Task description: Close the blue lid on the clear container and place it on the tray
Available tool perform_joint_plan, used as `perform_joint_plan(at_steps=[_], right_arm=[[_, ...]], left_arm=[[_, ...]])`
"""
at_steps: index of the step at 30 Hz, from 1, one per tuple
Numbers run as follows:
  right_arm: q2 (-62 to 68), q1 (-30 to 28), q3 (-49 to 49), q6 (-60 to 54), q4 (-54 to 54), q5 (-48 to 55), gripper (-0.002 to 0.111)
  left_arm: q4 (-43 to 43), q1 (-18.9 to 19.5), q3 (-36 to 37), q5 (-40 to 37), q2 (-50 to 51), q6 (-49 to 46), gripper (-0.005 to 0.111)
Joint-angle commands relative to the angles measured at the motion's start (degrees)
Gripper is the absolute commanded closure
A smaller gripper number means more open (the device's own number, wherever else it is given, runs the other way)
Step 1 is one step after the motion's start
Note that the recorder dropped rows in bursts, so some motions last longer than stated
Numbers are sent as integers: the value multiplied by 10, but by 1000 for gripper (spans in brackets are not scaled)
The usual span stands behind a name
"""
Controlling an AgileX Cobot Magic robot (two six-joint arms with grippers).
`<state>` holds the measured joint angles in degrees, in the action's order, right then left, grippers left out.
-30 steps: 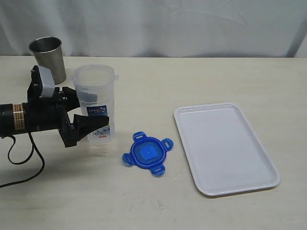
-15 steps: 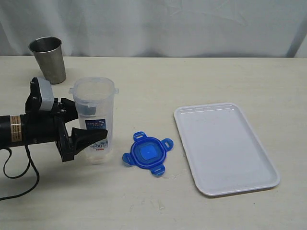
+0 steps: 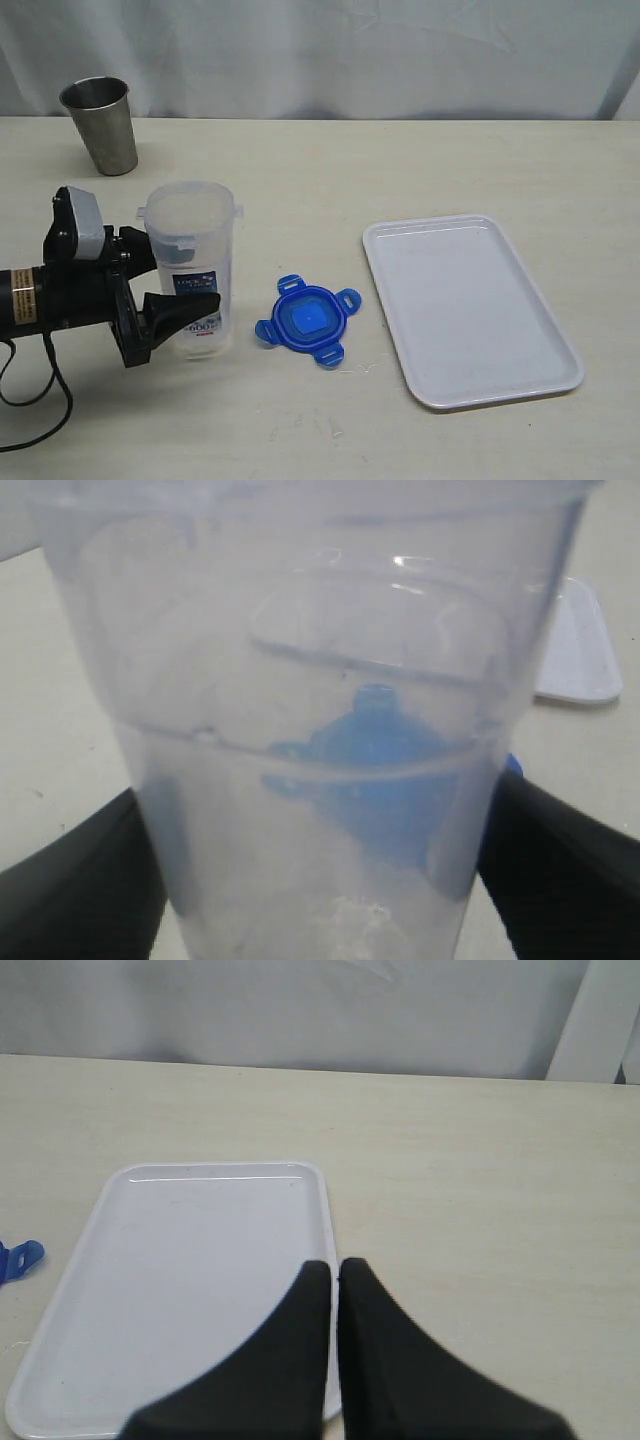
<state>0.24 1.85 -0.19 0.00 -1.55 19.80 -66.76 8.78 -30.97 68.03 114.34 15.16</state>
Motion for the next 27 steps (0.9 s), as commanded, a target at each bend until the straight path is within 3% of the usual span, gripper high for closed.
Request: perform_joint_plan(at_steps=[1, 13, 27], right_arm=[[-2, -4, 2, -5, 3, -1, 104], [-2, -4, 2, -5, 3, -1, 104], [-2, -4, 2, -5, 3, -1, 104]], left_arm=[[15, 1, 16, 19, -5, -17, 107], [-12, 1, 23, 19, 35, -40, 107], [30, 1, 23, 19, 36, -106, 107]])
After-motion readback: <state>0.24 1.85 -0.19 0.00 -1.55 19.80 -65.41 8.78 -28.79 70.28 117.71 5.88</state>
